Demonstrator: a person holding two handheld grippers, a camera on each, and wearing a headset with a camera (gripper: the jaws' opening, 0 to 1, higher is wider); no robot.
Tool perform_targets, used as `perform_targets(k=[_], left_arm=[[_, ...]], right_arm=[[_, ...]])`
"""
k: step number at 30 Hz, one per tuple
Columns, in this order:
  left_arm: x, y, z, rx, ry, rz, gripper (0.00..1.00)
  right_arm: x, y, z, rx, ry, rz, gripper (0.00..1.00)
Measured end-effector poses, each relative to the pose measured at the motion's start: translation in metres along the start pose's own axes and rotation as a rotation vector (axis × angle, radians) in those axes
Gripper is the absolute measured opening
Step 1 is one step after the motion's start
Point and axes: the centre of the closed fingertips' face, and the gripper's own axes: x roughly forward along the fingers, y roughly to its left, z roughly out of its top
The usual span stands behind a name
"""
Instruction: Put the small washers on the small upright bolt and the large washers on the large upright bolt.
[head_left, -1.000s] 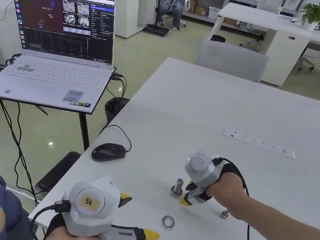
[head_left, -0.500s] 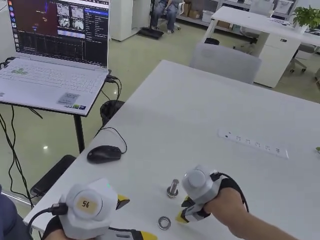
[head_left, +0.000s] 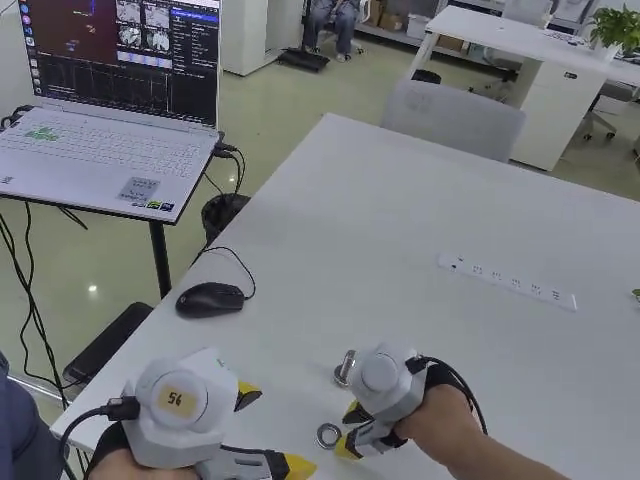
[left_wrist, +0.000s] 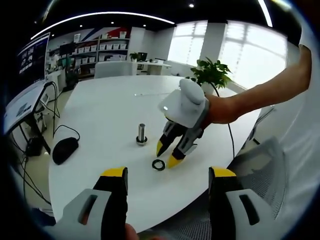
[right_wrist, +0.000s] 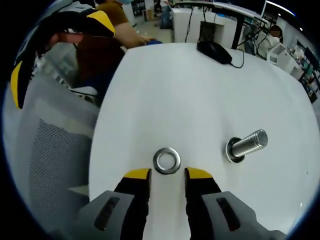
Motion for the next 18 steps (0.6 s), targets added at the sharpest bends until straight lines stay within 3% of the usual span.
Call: perform_targets(k=[4,9,18], left_arm=[[-0.0005,0.0000,-0.0004,-0.001,0.000,0.000,0.65],[-0.0002,0.0006,-0.0001,-0.002,0.000,0.000,0.65],[0.0016,-0.0001,0.0015,-0.001,0.000,-0.004,0.65]], right_arm=[[0.0030,0.0023,0.0049,-0.021,-0.009,0.003,0.29],[0.0074,0.0049,0.0074,-0.099,-0.015,-0.016,0.28],[0.0070,0.0041,0.0076,-0.122,-0.009,-0.014,0.28]])
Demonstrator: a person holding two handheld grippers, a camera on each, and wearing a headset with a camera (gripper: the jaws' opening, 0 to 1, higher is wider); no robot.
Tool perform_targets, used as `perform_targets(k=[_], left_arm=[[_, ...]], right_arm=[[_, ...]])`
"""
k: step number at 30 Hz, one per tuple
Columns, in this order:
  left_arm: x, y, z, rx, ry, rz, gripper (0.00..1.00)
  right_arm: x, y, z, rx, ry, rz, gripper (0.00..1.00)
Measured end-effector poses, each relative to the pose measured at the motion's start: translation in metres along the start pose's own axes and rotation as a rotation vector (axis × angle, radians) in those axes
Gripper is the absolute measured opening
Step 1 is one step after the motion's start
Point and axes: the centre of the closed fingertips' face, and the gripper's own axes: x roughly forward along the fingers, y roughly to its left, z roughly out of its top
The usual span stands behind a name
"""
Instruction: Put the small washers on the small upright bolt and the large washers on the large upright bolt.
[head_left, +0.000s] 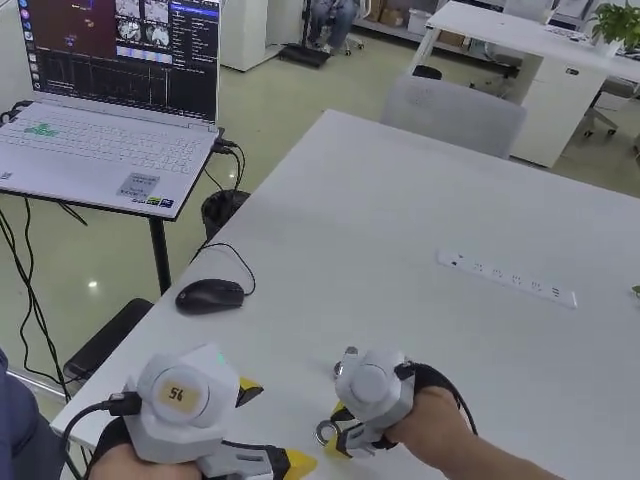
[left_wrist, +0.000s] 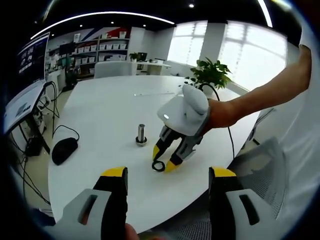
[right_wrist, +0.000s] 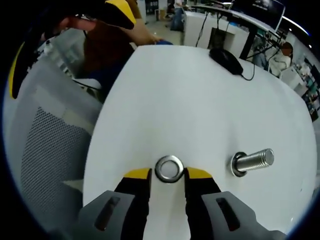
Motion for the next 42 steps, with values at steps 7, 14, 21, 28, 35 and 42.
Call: perform_targets(k=[7,14,21,28,35,42], left_arm=[[0.001,-0.001,0.000,0.001,0.004,-0.003,0.65],[0.002,-0.004,0.001,0.006,0.007,-0.007,0.65],[0.001,-0.001,0.002,0.005,0.005,-0.002,0.65],[0.003,-0.002,0.004,0.010,0.005,-0.008,0.65],[0.004,-0.002,0.005,0.016,0.006,-0.013,0.65],[0.006,-0.002,0.006,0.015,0.004,-0.013,0.65]], right_arm=[[0.001,-0.003,0.000,-0.005,0.003,-0.005,0.26],[-0.001,-0.003,-0.001,0.033,-0.008,-0.024,0.24],[-0.006,-0.004,-0.004,0.073,-0.026,-0.038,0.23],[-0.018,-0.015,-0.004,0.127,-0.068,-0.073,0.23],[-0.036,-0.029,-0.003,0.146,-0.089,-0.113,0.23],[-0.054,-0.040,0.002,0.123,-0.090,-0.134,0.23]])
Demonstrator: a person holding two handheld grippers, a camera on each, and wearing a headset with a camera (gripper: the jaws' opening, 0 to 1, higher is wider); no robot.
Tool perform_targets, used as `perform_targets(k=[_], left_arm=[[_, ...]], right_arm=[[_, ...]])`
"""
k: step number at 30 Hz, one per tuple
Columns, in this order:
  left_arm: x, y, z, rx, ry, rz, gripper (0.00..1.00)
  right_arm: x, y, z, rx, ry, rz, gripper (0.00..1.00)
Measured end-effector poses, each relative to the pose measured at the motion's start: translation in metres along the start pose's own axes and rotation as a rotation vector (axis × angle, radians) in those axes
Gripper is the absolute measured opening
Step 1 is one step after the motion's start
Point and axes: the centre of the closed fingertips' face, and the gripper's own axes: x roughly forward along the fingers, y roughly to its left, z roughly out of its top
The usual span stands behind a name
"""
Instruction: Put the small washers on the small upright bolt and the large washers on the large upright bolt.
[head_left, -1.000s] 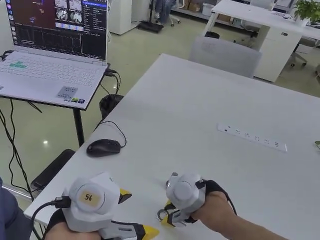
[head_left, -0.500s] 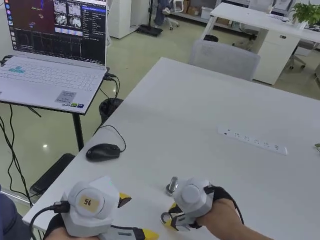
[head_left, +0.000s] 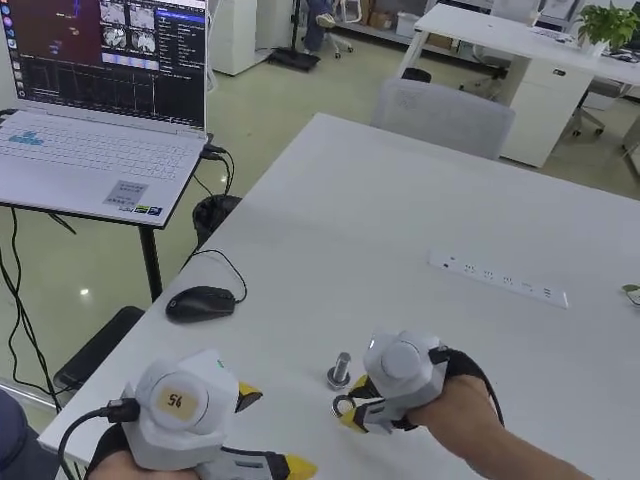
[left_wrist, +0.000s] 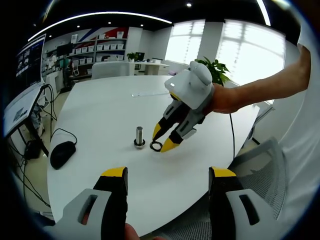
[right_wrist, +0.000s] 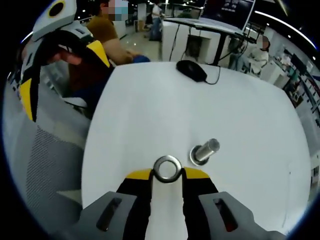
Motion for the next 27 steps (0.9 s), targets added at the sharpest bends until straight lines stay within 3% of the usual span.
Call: perform_targets(k=[9,14,27], left_arm=[[0.000,0.000,-0.002,-0.008,0.000,0.003,0.65],[-0.001,0.001,-0.003,-0.009,0.003,0.005,0.65],[-0.007,0.008,-0.004,-0.017,0.001,0.022,0.65]], right_arm=[[-0.022,-0.032,0.019,-0.009,-0.033,-0.052,0.23],[-0.021,-0.046,0.026,0.000,-0.042,-0.066,0.23],[-0.011,-0.059,0.033,0.001,-0.021,-0.056,0.23]])
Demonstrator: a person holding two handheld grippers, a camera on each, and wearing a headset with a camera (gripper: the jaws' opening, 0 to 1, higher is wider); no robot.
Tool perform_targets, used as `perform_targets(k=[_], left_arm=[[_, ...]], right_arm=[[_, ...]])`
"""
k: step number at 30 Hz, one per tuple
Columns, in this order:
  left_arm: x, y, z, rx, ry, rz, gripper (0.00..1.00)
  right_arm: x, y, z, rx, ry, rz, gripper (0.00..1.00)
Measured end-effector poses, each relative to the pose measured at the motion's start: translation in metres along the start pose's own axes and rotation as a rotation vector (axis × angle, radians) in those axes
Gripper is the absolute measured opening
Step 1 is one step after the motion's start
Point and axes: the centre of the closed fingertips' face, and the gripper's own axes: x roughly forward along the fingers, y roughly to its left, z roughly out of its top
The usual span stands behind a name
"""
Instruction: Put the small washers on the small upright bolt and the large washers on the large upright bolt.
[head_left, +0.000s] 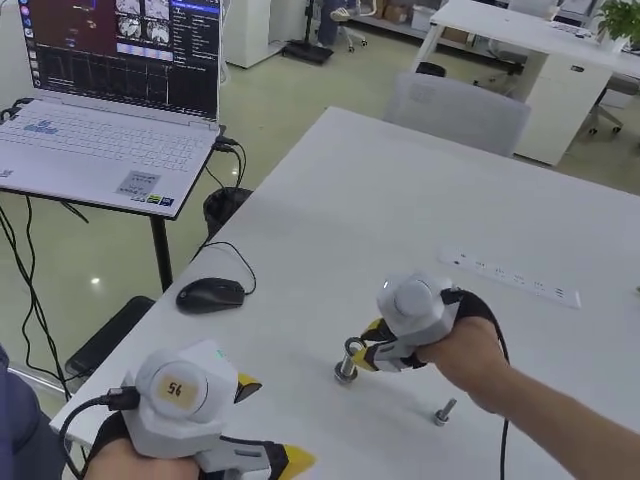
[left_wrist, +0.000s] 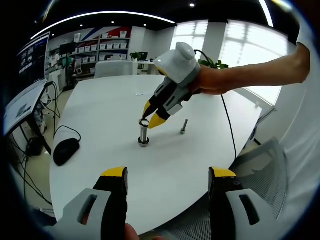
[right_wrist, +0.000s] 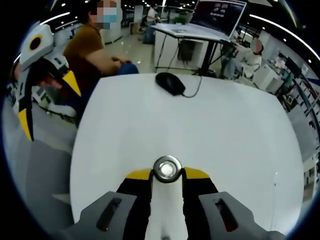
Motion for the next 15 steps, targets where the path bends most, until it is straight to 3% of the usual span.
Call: perform_targets(k=[15], left_arm=[[0.0019,-0.0006,-0.0014,-0.006,0.003,-0.002,0.65]], right_arm=[[0.0052,-0.0008,-0.0030,-0.004,0.037,0.034,0.24]])
